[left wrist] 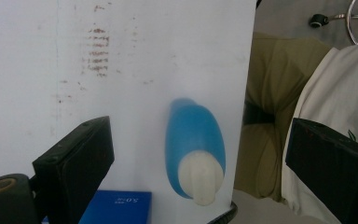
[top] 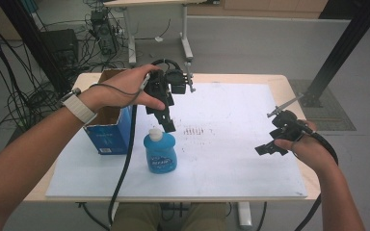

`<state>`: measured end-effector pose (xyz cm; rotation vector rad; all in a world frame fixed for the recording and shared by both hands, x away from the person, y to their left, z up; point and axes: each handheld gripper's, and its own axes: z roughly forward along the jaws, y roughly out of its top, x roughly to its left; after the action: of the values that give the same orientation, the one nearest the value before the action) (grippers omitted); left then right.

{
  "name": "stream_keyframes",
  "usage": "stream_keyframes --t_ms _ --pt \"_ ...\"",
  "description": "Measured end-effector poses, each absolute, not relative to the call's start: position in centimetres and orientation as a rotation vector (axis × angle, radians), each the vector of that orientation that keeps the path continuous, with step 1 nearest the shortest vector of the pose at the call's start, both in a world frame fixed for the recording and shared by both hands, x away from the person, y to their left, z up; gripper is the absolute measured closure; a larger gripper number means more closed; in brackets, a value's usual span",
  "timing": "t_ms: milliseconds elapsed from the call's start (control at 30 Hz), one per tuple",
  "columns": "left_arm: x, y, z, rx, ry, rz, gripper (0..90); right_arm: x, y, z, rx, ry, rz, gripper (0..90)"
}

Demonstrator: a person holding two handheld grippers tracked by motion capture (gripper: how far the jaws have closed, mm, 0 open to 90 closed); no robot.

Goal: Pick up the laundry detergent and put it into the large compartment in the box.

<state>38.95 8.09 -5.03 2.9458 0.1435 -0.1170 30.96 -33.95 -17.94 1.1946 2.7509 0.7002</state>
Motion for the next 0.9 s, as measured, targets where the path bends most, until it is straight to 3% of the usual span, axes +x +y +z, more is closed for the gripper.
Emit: stream_keyframes --t_ms 900 --pt "38.7 8.4 -6.2 2.997 0.158 -0.136 7.3 30.8 -33.7 -18.0 1.187 2.749 0.706 9.7"
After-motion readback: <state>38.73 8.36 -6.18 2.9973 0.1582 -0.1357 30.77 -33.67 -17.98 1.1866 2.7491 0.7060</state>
